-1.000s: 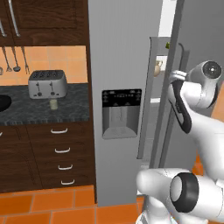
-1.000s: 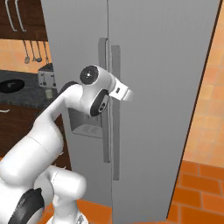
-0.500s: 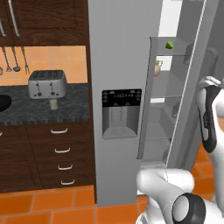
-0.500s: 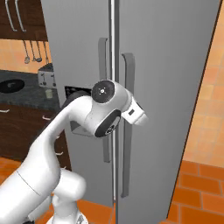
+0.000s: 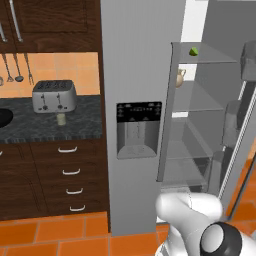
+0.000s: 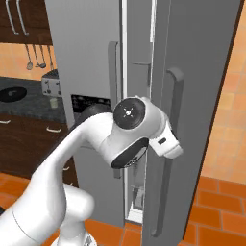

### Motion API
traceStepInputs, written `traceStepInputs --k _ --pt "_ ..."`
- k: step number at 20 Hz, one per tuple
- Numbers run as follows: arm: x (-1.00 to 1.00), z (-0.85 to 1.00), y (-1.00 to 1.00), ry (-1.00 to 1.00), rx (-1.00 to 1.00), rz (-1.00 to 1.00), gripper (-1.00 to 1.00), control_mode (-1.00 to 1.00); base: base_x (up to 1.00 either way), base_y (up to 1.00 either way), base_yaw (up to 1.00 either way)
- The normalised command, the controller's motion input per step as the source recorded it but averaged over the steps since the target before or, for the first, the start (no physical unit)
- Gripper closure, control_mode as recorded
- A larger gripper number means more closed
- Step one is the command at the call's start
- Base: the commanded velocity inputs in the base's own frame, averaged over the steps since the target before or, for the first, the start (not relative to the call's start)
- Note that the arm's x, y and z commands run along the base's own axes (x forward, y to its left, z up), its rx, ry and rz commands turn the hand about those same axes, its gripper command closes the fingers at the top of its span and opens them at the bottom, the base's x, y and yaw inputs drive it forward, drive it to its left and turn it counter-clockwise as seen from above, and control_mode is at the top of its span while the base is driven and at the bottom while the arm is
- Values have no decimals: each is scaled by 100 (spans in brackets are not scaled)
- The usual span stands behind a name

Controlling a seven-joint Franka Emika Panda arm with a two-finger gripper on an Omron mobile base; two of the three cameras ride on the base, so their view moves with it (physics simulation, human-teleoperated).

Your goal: Grab a lemon wedge from the fridge and one ice cube from the ice bowl, and put them in the glass of lemonade.

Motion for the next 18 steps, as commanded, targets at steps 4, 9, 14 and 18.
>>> traceStepInputs --k 4,9,14,18 --pt "-95 93 60 -11 -9 -1 -100 -100 0 0 0" --pt "-37 86 91 8 -30 -2 -100 -100 0 0 0" --pt "72 11 98 41 -50 -11 -100 -100 0 0 0" --pt "86 24 27 42 -55 -12 -100 -100 0 0 0"
